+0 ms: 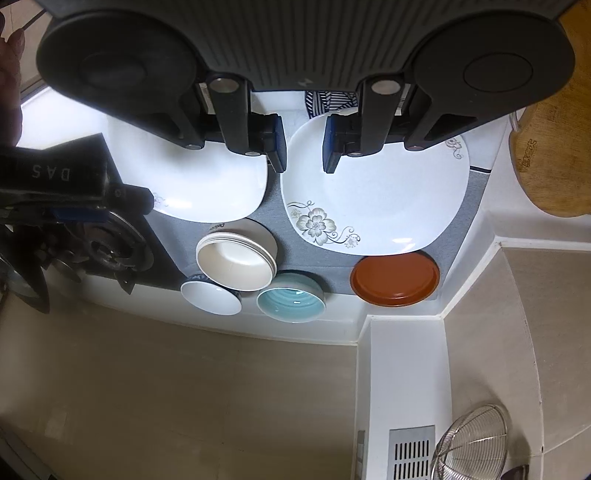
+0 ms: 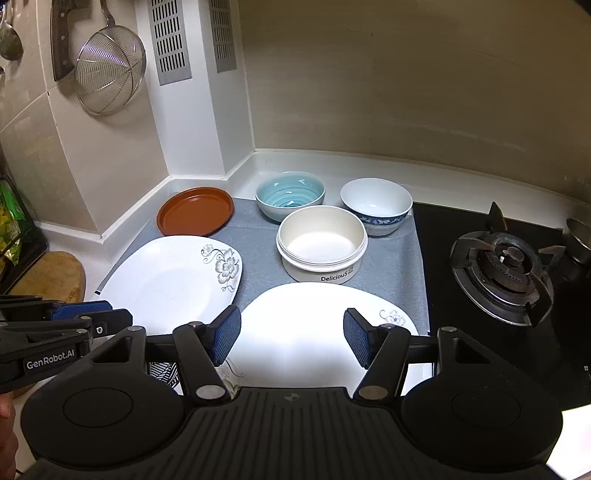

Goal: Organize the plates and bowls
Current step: 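Close the left gripper on the rim of a white flower-print plate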

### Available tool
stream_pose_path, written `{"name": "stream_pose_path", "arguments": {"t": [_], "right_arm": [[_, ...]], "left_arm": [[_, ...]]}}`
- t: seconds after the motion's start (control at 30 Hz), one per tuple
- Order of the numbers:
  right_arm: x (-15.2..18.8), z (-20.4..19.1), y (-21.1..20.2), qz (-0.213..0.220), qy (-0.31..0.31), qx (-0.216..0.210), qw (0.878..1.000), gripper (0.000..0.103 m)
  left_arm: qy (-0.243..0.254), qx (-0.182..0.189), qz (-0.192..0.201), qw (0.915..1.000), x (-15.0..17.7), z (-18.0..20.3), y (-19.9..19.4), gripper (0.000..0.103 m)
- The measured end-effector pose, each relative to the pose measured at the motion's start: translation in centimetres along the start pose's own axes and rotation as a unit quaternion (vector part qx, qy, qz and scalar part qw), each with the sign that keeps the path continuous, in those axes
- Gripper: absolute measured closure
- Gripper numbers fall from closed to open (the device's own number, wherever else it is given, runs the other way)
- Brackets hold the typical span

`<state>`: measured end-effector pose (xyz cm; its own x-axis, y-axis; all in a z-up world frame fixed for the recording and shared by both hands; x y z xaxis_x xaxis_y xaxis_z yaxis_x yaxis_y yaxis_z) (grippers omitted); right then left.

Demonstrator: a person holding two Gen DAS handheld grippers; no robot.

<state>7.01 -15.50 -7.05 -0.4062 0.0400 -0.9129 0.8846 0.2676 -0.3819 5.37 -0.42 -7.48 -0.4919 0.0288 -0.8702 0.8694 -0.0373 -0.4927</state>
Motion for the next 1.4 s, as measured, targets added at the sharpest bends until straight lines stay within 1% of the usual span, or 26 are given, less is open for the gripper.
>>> {"name": "stream_pose_path", "arguments": {"t": [0.07,0.1,0.13,0.2,0.43,0.63,0.73,0.77,0.87,0.93,1.03,1.23,1.3,1.4], "right_arm": [[-0.1,0.4,0.1,-0.002,0.007,-0.005,1.0,0.038],[-0.1,0.7,0.1,-0.003,0.011,-0.007,1.0,0.038],[-0.1,0.9,0.2,-0.003,0.014,-0.01,1.0,0.038],[0.1,1.3,0.3,-0.012,0.017,-0.015,1.0,0.038],[0.2,1.8,-0.2,-0.019,0.013,-0.057,0.998,0.038],[0.8,2.3,-0.9,-0.026,0.012,-0.08,0.996,0.038],[1.3,2.4,-1.2,-0.03,0.011,-0.09,0.995,0.043],[1.5,2.3,-1.3,-0.03,0.011,-0.094,0.995,0.047],[2.0,2.2,-1.9,-0.03,0.013,-0.106,0.994,0.056],[2.3,2.2,-2.4,-0.03,0.015,-0.106,0.994,0.057],[2.7,2.4,-2.7,-0.034,0.018,-0.1,0.994,0.057],[2.3,2.5,-2.7,-0.028,0.011,-0.084,0.996,0.062],[1.9,2.3,-2.4,-0.022,0.007,-0.078,0.997,0.064],[1.3,1.9,-1.7,-0.019,0.003,-0.067,0.998,0.07]], "left_arm": [[0.002,-0.004,0.001,1.0,0.0,0.5,-0.2,0.078],[0.001,-0.004,0.003,1.0,0.0,0.6,-0.3,0.074],[0.0,-0.007,0.003,1.0,0.0,0.7,-0.4,0.074],[-0.002,-0.011,0.001,0.9999,0.1,0.9,-0.7,0.074],[-0.011,-0.036,-0.001,0.9993,0.7,2.1,-2.3,0.074],[-0.015,-0.052,-0.001,0.9985,1.0,2.9,-3.7,0.074],[-0.013,-0.061,0.0,0.9981,1.4,3.2,-4.7,0.074],[-0.014,-0.063,-0.001,0.9979,1.6,3.3,-4.9,0.074],[-0.018,-0.065,-0.005,0.9977,2.1,3.5,-5.3,0.074],[-0.018,-0.062,-0.006,0.9979,2.2,3.8,-5.5,0.074],[-0.019,-0.061,0.002,0.998,1.8,3.9,-5.6,0.074],[-0.022,-0.033,0.017,0.9991,0.8,3.8,-4.5,0.074],[-0.025,-0.023,0.024,0.9991,0.5,3.3,-4.0,0.076],[-0.035,-0.014,0.032,0.9988,-0.2,1.8,-3.2,0.083]]}}
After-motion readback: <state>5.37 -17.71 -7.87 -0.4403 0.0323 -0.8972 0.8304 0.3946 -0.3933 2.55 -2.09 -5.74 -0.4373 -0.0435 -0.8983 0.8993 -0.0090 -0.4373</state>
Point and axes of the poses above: each gripper's, at about its wrist camera, not at the fingertips, and y roughly the way its jaws point, z to its right, x to its underside, the point moved 8 cm from there along y, roughly the way its jaws point, and after that the axes turned 15 degrees about z, right-handed, at the moved point
